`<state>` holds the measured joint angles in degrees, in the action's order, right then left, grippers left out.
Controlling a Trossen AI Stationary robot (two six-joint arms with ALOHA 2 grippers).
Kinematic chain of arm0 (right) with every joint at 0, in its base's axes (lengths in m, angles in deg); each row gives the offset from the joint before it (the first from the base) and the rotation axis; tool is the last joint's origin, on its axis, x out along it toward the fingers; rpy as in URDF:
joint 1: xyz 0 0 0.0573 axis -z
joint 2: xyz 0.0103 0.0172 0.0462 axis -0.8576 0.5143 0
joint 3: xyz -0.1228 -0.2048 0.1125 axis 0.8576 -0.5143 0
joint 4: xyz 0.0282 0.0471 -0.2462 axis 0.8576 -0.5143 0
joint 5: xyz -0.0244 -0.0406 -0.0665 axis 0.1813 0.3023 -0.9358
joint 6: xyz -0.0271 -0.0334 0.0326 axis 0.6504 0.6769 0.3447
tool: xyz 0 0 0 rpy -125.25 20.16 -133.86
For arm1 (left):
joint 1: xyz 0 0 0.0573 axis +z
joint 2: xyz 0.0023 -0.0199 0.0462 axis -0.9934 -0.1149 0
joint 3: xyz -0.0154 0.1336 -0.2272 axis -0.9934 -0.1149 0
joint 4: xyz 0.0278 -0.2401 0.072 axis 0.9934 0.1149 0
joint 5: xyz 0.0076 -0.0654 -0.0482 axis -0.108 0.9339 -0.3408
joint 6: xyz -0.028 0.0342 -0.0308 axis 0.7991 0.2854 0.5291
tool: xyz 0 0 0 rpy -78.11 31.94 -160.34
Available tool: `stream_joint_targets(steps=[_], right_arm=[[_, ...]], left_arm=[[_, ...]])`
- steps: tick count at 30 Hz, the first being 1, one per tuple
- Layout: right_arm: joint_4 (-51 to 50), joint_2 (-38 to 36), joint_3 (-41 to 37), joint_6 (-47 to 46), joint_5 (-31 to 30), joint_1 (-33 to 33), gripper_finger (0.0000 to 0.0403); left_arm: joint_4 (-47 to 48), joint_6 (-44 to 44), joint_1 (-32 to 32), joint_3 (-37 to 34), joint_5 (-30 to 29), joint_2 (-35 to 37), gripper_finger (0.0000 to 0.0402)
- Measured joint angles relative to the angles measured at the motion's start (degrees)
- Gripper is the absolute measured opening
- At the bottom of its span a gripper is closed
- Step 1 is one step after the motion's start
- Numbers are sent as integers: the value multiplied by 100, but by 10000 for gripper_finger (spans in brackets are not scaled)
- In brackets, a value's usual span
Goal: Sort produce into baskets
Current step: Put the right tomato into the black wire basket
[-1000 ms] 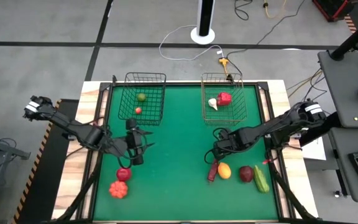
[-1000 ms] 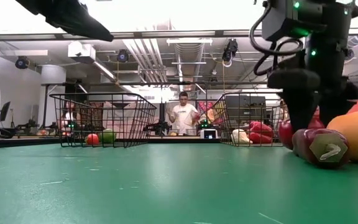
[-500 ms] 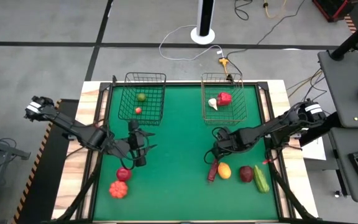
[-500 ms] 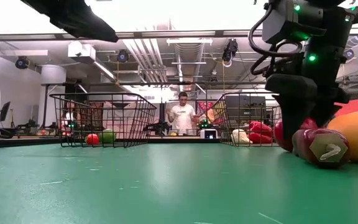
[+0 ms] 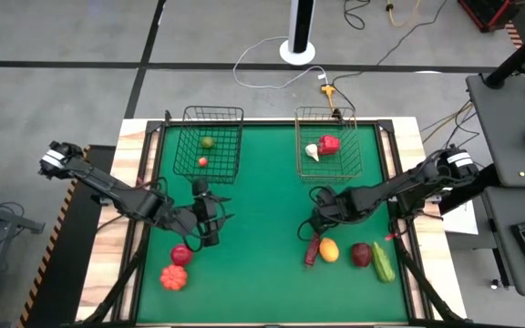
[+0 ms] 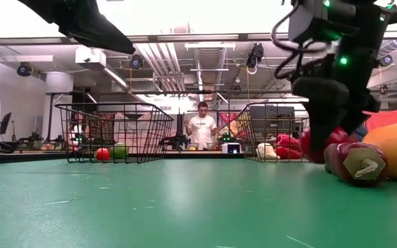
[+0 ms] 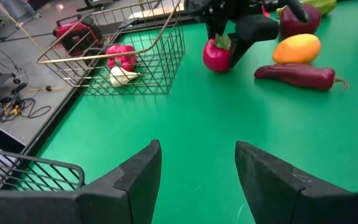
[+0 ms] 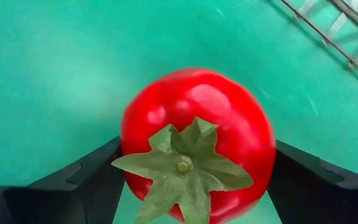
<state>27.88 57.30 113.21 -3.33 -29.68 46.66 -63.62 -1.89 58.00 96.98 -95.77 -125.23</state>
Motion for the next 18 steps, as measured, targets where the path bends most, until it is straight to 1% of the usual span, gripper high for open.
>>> stream_joint_targets(steps=[2, 5, 7, 10, 12, 14, 16, 18], right_arm=[[143, -23, 105, 188, 0, -9, 315], [842, -34, 318, 754, 0, -11, 315], [1490, -29, 454, 1336, -2, -11, 315], [2758, 10, 538, 2311, 7, -11, 315], [3542, 58, 538, 3122, 101, -11, 315], [4196, 122, 538, 4136, 241, -79, 315], [4796, 241, 535, 4879, 252, -156, 315], [5150, 355, 531, 5367, 268, -217, 315]], left_arm=[[-3, 46, 0, 0, 1, -39, 187], [-109, 52, 0, 0, 109, -130, 187], [-182, 55, 4, -7, 507, -187, 187], [-449, 19, -1, -91, 1189, -277, 187], [-869, -84, -4, -212, 1607, -331, 187], [-1410, -205, 3, -357, 1967, -367, 187], [-1832, -316, 11, -468, 1979, -386, 187], [-2033, -304, 39, -511, 1723, -386, 187]])
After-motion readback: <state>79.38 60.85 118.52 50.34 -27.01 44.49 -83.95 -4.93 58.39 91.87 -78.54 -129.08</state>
